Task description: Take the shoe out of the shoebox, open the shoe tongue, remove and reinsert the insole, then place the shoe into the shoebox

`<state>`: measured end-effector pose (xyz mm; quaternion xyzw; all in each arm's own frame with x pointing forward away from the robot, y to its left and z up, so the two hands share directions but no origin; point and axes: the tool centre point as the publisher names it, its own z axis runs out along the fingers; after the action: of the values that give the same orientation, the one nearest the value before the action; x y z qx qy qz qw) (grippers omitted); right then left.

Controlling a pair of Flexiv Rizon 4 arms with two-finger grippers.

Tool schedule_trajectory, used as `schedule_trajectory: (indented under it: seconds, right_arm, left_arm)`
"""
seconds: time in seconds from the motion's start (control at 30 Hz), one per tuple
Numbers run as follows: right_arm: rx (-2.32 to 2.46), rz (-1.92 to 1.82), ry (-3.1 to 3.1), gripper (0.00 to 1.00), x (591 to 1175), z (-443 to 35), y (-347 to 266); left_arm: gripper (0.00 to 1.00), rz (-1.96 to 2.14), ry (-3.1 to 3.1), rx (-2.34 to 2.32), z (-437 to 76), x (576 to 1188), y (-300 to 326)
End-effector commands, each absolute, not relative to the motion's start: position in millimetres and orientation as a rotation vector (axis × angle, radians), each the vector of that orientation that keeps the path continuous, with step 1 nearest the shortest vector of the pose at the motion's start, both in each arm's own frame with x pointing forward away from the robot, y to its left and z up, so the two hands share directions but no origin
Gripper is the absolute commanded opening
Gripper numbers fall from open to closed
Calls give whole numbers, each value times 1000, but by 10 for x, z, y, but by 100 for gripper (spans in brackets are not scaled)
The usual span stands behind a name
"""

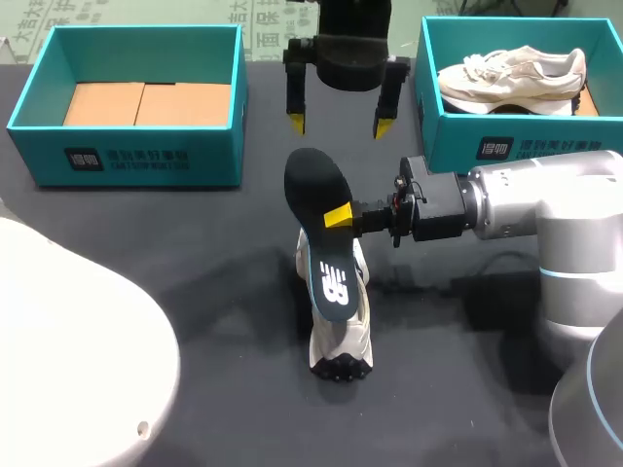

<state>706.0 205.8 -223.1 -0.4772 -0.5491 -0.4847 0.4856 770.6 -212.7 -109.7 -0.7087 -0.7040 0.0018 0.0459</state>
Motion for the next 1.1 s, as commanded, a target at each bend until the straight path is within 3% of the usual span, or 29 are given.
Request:
schedule_trajectory:
  seconds: [0.03,0.5,1.1]
  right_arm:
    - [-1165,-1177,-1339,0,7049,-2226,2062]
    - [-1165,-1177,-1339,0,7049,-2226,2062]
    - [-1165,-1177,-1339,0,7049,-2226,2062]
  left_arm:
    - [100,244,-2257,-2264,-1129,7663,-1940]
    - [100,903,-2506,-2361,-1141,7609,-1684]
    - [100,1435,-2603,-2337,-1308,7667,-1449]
